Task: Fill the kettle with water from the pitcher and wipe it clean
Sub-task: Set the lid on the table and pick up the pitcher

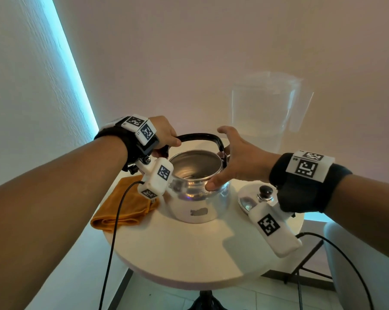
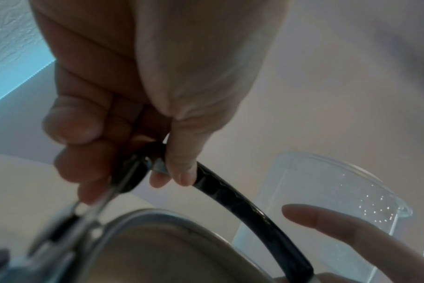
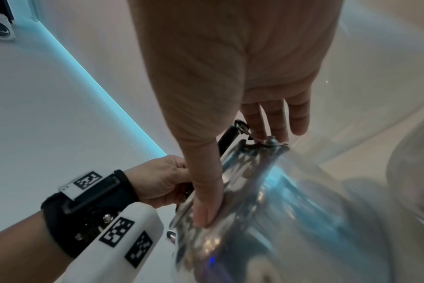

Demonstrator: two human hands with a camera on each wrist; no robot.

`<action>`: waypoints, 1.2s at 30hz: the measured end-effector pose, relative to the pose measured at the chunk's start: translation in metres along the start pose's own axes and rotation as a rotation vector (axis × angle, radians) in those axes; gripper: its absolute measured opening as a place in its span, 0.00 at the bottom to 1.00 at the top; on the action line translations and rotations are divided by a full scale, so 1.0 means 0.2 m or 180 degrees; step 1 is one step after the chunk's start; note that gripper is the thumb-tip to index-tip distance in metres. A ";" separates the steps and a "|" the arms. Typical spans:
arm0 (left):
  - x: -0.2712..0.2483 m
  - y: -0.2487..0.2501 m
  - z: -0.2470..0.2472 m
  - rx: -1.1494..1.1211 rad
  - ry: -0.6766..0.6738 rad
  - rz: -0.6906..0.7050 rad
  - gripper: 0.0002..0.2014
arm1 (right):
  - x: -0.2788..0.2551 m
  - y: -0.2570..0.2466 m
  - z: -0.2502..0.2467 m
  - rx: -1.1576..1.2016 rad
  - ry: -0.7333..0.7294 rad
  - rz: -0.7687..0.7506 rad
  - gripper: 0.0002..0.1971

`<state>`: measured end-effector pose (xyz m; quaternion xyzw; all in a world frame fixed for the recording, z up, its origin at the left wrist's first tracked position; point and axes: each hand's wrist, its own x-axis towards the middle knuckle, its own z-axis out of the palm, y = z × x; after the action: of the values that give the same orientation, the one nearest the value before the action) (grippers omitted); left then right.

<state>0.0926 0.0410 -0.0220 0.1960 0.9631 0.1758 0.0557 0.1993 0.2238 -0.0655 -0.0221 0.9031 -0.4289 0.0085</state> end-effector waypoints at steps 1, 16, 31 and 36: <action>0.00 0.00 0.00 0.0043 -0.0004 0.0000 0.15 | 0.00 0.00 0.00 -0.0008 -0.0008 -0.0017 0.66; -0.23 0.13 -0.06 -0.0793 0.1101 0.0287 0.25 | -0.03 0.28 -0.63 0.1120 0.3358 0.0248 0.32; 0.06 0.78 0.27 -0.1758 0.0568 -0.0321 0.54 | 0.17 0.41 -0.86 0.1650 0.1535 0.0323 0.40; 0.10 0.76 0.33 -0.1773 0.0516 -0.0527 0.56 | 0.19 0.43 -0.85 0.1946 0.1172 0.0237 0.45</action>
<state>0.1402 0.2010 -0.0296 0.0794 0.8918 0.4431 0.0444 0.1529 0.4077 -0.0259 0.0921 0.7196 -0.6754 -0.1325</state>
